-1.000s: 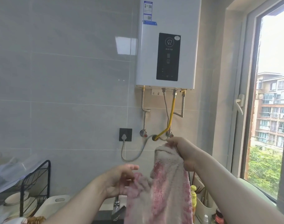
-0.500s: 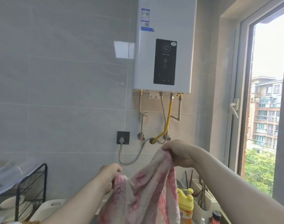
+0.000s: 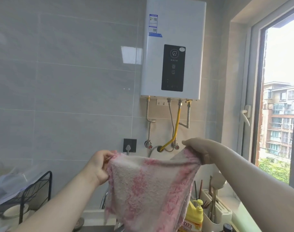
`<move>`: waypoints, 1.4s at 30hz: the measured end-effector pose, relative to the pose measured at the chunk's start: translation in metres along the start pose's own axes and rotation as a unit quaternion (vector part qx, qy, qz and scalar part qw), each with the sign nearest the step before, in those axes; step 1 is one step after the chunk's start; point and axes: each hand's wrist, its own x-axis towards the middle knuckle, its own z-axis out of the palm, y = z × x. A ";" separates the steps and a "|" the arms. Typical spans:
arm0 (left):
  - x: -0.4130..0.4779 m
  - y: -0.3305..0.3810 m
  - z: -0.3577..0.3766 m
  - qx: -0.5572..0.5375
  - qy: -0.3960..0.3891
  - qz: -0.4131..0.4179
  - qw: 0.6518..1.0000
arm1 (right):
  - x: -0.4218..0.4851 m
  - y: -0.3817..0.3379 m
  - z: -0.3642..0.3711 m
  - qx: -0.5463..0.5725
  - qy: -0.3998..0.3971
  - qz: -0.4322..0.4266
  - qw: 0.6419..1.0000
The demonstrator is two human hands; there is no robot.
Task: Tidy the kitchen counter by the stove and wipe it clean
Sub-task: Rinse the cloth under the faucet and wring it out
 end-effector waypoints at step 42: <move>0.004 0.004 -0.006 0.089 0.035 0.152 0.984 | -0.016 0.001 -0.033 -0.184 0.089 -0.104 0.973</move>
